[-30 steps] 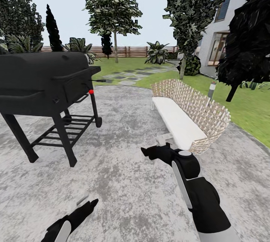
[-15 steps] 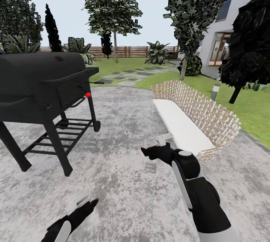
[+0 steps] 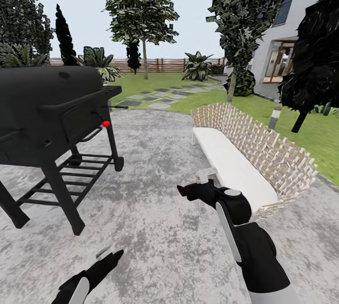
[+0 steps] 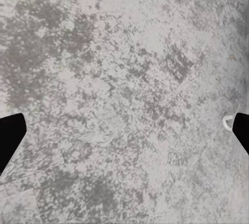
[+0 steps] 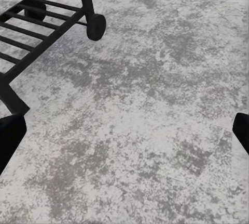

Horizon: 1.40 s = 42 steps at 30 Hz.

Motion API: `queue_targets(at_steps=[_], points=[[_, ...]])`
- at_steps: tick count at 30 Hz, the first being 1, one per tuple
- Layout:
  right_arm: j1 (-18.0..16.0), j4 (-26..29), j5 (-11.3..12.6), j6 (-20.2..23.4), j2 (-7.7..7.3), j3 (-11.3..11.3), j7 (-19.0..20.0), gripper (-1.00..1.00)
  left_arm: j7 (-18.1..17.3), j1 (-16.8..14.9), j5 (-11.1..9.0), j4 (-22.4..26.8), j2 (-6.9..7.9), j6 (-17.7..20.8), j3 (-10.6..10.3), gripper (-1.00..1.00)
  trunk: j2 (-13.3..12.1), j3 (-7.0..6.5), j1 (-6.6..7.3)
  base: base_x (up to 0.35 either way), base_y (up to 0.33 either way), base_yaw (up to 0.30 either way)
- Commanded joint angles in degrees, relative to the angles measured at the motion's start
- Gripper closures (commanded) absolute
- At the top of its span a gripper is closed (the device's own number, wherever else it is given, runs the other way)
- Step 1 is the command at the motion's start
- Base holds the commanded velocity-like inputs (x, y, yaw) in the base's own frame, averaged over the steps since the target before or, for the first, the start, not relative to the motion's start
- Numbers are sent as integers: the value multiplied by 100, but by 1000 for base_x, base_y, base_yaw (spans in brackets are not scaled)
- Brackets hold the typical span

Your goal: Take the three Easter eggs out of the wicker basket on the lawn in the garden, then place them on the lawn next to a single tree (choose any tree) so that all three eggs are next to the same tree and none are left in the basket.

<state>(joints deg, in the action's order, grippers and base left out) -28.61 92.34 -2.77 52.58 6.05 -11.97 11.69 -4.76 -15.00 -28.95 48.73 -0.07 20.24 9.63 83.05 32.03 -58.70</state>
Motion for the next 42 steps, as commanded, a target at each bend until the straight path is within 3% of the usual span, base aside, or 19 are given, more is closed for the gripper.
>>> queue_targets(at_steps=[1, 42], points=[[-4, 5, -30, 26, 2, 1, 27, -100, -16, -3, -40, 5, -2, 41, 15, -100, 3, 6, -3, 331, 0, 0], [-4, 7, -30, 24, -7, 1, 27, -100, -21, -3, -40, 5, -3, 41, 13, -100, 3, 6, -3, 331, 0, 0]])
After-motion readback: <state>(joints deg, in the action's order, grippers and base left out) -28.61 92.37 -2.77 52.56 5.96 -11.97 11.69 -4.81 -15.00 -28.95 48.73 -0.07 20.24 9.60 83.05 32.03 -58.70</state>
